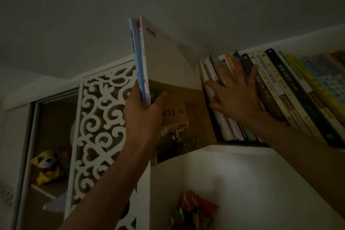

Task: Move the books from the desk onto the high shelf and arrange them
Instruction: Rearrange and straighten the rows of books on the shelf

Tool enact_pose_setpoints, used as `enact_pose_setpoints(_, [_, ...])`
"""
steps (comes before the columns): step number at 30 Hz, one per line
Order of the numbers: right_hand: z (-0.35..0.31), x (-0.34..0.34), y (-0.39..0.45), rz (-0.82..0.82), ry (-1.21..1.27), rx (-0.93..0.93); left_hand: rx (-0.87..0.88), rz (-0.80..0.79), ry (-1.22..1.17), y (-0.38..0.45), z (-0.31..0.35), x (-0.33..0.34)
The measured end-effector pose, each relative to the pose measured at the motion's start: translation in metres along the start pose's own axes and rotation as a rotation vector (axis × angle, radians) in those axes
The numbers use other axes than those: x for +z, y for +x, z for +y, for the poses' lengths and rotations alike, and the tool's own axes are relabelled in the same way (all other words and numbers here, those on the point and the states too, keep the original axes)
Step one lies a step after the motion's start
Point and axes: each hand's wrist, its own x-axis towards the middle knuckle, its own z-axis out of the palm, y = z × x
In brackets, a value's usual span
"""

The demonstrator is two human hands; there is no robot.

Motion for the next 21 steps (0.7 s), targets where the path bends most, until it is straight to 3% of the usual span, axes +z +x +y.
enact_pose_setpoints(2, [0.009,-0.004,0.003,-0.046,0.009,0.091,-0.006,0.011,0.013,0.002,-0.003,0.009])
enact_pose_setpoints(6, [0.012,-0.004,0.001,-0.101,0.009,0.089,-0.008,0.072,0.072,0.004,-0.01,0.022])
enact_pose_setpoints(21, [-0.03,0.008,-0.016,0.047,0.154,0.138,-0.027,0.058,0.085,-0.002,-0.015,0.014])
